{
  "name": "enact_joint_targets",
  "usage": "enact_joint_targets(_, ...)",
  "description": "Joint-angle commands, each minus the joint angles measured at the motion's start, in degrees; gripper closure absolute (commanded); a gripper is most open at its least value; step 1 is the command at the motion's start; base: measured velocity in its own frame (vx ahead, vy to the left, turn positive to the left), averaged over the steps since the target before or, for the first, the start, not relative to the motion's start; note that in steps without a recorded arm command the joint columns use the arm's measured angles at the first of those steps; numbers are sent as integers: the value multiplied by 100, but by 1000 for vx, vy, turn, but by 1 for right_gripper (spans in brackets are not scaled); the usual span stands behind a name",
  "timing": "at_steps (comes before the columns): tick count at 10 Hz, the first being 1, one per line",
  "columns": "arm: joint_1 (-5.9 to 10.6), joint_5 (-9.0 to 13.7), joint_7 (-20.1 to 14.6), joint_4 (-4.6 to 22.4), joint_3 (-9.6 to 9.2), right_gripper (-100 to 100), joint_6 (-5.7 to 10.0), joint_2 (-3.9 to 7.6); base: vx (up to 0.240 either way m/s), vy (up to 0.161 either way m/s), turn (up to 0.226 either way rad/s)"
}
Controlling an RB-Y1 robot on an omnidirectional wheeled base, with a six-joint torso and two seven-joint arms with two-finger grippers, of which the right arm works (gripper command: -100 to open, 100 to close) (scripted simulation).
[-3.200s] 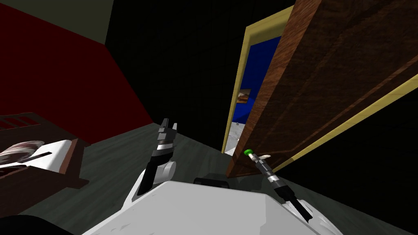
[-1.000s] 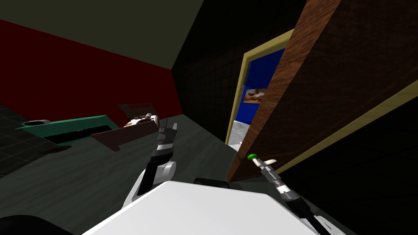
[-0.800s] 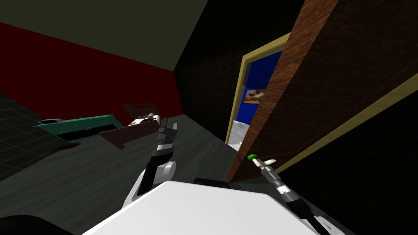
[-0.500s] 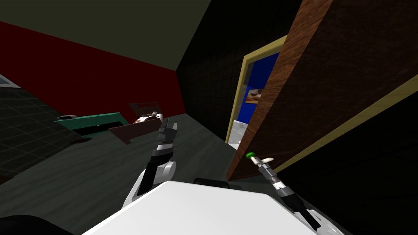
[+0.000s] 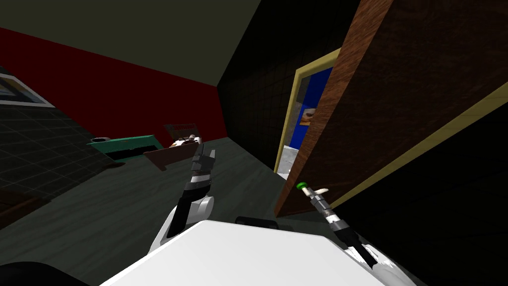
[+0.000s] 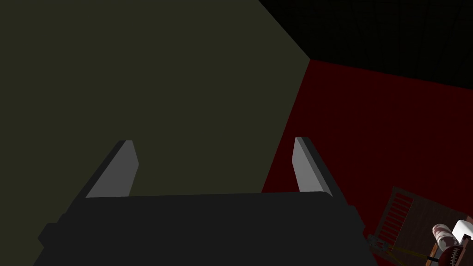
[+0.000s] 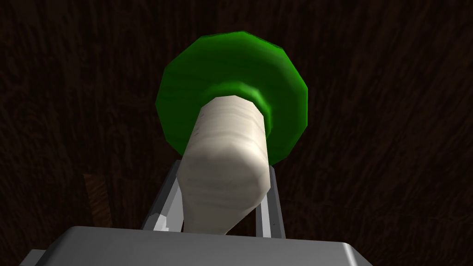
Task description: Pull the door open
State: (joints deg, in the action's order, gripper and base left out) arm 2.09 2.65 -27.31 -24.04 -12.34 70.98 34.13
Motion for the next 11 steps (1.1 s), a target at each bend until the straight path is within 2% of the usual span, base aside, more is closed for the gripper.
enact_joint_targets(1, 89, -50, 70, 3, 18, 100, -154, -103, -217, -94, 127)
enact_joint_targets(2, 176, -73, 102, 11, 40, 100, -250, -158, -206, -113, 119)
enact_joint_targets(3, 176, -73, 102, 11, 40, 100, -250, -158, -126, -76, 46)
enact_joint_targets(4, 314, -110, 154, 23, 76, 100, -400, -246, -152, -80, 76)
enact_joint_targets(5, 360, -123, 171, 27, 89, 100, -451, -275, -182, -92, 124)
enact_joint_targets(7, 360, -123, 171, 27, 89, 100, -451, -275, -64, -33, 19)
enact_joint_targets(8, 504, -161, 225, 40, 126, 100, -607, -366, -113, -52, 96)
enact_joint_targets(11, 504, -161, 225, 59, 126, 100, -607, -366, -59, -37, 36)
